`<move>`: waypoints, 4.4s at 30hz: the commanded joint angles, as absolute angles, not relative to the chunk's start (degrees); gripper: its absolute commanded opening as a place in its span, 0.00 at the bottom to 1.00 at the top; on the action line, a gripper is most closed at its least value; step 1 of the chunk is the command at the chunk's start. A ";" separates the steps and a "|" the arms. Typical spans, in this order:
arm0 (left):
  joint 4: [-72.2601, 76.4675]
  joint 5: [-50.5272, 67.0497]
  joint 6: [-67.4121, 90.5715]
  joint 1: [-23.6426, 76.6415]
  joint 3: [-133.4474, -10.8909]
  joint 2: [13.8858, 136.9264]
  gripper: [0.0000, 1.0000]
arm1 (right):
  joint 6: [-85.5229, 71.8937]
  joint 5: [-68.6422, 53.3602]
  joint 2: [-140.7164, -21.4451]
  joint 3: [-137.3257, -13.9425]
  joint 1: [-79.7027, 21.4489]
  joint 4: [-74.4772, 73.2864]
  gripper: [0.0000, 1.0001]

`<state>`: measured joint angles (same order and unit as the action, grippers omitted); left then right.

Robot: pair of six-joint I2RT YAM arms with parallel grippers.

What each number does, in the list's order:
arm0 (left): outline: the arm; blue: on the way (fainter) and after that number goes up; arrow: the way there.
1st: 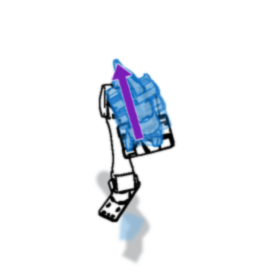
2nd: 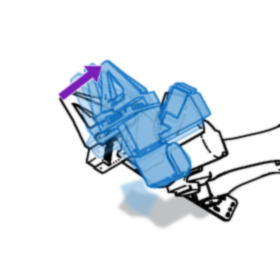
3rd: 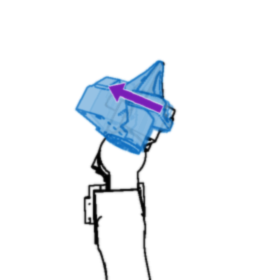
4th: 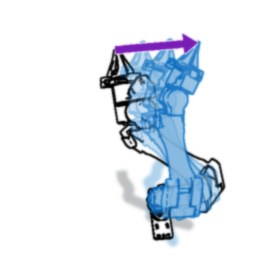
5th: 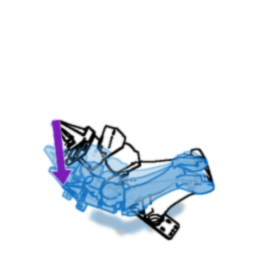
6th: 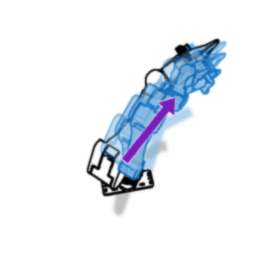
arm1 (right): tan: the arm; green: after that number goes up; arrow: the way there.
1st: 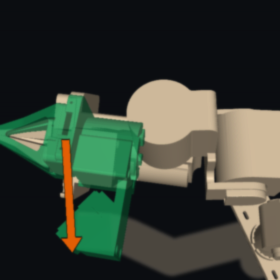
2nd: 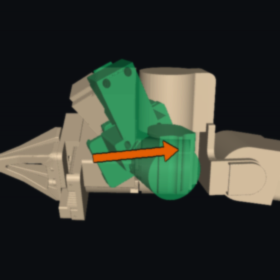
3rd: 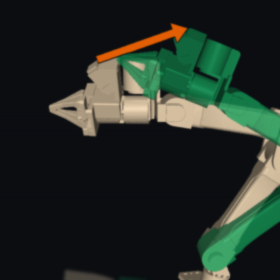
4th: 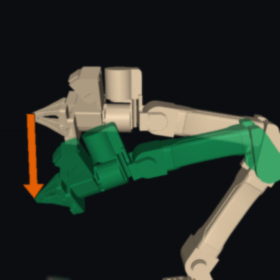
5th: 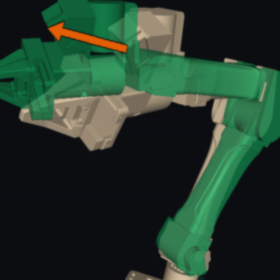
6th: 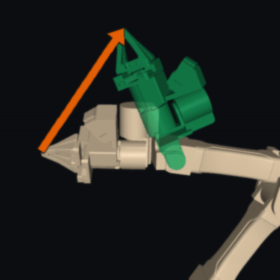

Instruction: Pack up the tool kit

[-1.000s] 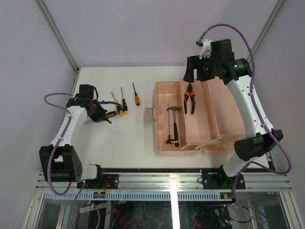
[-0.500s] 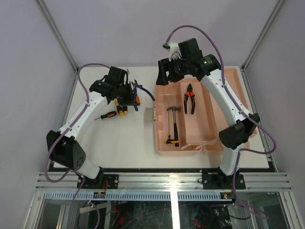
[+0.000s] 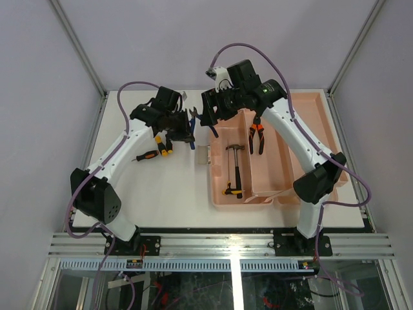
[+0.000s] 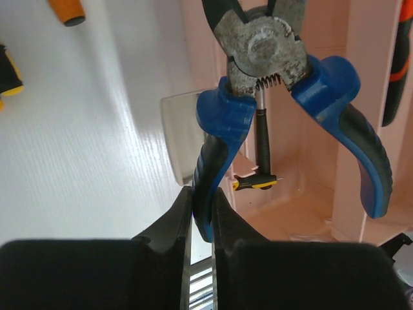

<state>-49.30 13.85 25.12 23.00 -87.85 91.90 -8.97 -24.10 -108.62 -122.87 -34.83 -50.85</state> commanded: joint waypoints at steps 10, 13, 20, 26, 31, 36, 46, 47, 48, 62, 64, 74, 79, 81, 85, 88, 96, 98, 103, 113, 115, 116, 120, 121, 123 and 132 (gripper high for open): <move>-46.36 17.81 24.61 25.45 -91.98 89.88 0.00 | -7.36 -21.71 -110.62 -124.30 -35.42 -52.16 0.62; -46.36 18.11 24.71 25.57 -92.18 89.69 0.00 | -7.33 -21.05 -111.19 -124.63 -35.38 -52.98 0.55; -46.35 18.86 25.14 25.85 -92.44 89.91 0.00 | -7.30 -19.09 -112.06 -125.81 -35.42 -54.80 0.39; -46.20 19.20 25.32 25.80 -93.30 90.17 0.00 | -7.16 -17.73 -112.39 -126.81 -35.43 -55.70 0.07; -45.71 17.41 25.27 25.62 -93.43 90.12 0.55 | -7.05 -16.21 -112.11 -128.64 -35.42 -56.20 0.00; -45.69 15.69 26.29 21.91 -93.47 90.32 0.95 | -5.88 -12.44 -110.60 -129.55 -34.38 -57.56 0.00; -45.97 15.04 24.45 14.36 -91.98 90.41 0.96 | -2.77 -8.05 -101.03 -125.12 -22.96 -66.06 0.00; -45.97 14.76 24.03 14.25 -91.54 90.32 0.95 | -2.54 -7.89 -99.26 -123.42 -21.41 -66.24 0.00; -46.05 14.50 23.75 14.17 -91.20 90.27 0.95 | -2.16 -7.50 -97.54 -121.57 -20.23 -66.32 0.00; -46.51 14.89 22.80 13.63 -91.01 90.88 0.92 | -0.65 -5.01 -84.11 -102.94 -17.43 -69.13 0.00; -46.56 15.09 22.93 13.64 -90.89 90.92 0.92 | -0.34 -4.84 -83.14 -101.13 -17.48 -69.66 0.00; -46.52 16.48 23.56 13.71 -91.38 91.60 0.89 | -0.68 -8.52 -82.38 -94.01 -17.49 -66.73 0.00; -46.51 16.52 23.66 13.71 -91.46 91.51 0.88 | -0.64 -10.63 -82.76 -90.79 -17.51 -65.44 0.00; -46.50 16.75 23.76 13.71 -91.32 91.56 0.88 | -0.37 -11.10 -83.17 -90.04 -17.56 -65.24 0.00; -46.50 17.08 24.00 13.71 -91.42 91.65 0.87 | 0.13 -12.17 -84.15 -88.91 -17.58 -64.68 0.00; -46.52 17.39 24.13 13.73 -91.56 91.80 0.87 | 0.39 -13.41 -85.27 -88.28 -17.53 -64.16 0.00; -46.55 17.41 23.83 13.73 -91.41 91.35 0.86 | 1.81 -14.50 -87.94 -86.97 -17.54 -64.01 0.00; -46.52 17.45 23.75 13.73 -91.19 91.20 0.86 | 1.87 -14.10 -88.21 -86.58 -17.56 -64.15 0.00; -46.54 17.89 23.99 13.71 -91.05 91.18 0.86 | 1.38 -11.67 -88.22 -86.95 -17.58 -64.34 0.25; -46.50 18.13 23.75 13.71 -90.86 91.01 0.86 | -0.27 -8.20 -86.54 -91.98 -17.57 -64.87 0.59; -46.55 18.21 23.59 13.73 -90.55 90.83 0.86 | -0.55 -8.28 -86.26 -93.67 -17.55 -65.55 0.60; -46.50 18.18 23.61 13.71 -90.27 90.68 0.86 | -0.63 -8.31 -86.14 -94.19 -17.57 -65.80 0.60; -46.51 18.59 23.78 13.71 -89.53 90.23 0.86 | -0.85 -7.54 -86.46 -94.35 -17.56 -65.94 0.58; -46.50 18.67 23.80 13.71 -89.48 90.23 0.86 | -1.19 -7.48 -86.67 -94.39 -17.58 -65.40 0.57; -46.49 18.62 23.82 13.72 -89.46 90.21 0.86 | -2.19 -6.69 -87.65 -96.08 -17.58 -64.36 0.55; -46.27 18.47 23.65 13.70 -89.03 89.07 0.86 | -1.42 -6.47 -91.86 -97.54 -17.53 -64.79 0.52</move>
<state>-48.16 17.67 24.12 14.06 -89.86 91.53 -2.20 -7.31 -90.67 -96.55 -17.72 -63.88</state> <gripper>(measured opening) 0.862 0.524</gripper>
